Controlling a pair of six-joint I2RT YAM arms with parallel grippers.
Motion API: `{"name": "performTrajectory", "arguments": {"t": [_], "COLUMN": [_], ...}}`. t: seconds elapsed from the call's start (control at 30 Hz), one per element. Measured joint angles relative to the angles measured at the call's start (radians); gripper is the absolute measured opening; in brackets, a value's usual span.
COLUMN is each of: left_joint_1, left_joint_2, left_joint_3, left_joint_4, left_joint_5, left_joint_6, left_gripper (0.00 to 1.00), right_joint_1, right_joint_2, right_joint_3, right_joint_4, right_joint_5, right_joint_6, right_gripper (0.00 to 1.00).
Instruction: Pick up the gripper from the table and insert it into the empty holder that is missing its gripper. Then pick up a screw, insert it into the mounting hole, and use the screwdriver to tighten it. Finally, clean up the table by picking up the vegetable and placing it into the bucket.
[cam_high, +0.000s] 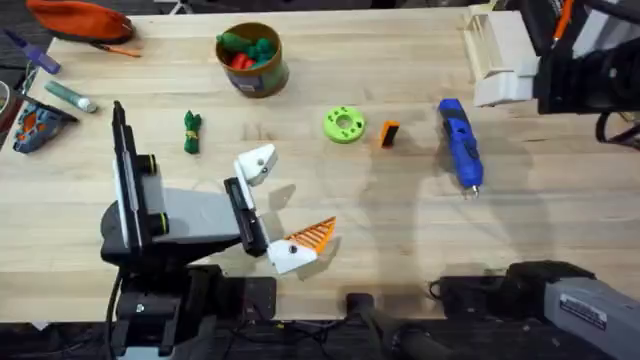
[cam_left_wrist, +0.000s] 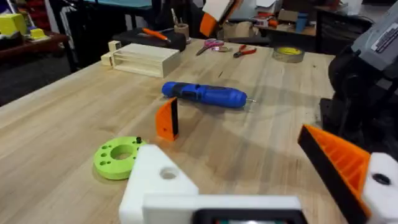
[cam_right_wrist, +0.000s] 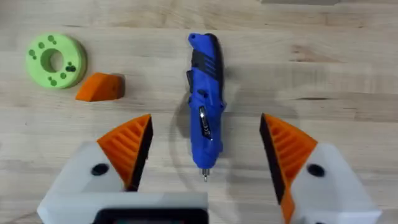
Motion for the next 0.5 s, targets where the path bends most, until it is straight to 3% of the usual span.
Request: {"name": "performTrajectory", "arguments": {"t": [0.5], "left_joint_1": [0.000], "left_joint_2": [0.000], "left_joint_3": [0.000], "left_joint_4": [0.000], "left_joint_5": [0.000], "left_joint_6": [0.000], "left_gripper": [0.986], "right_joint_1": [0.000], "right_joint_2": [0.000], "right_joint_3": [0.000], "right_joint_4": [-0.017], "right_joint_5": [0.000], "right_joint_6": [0.006], "right_gripper": [0.973]}}
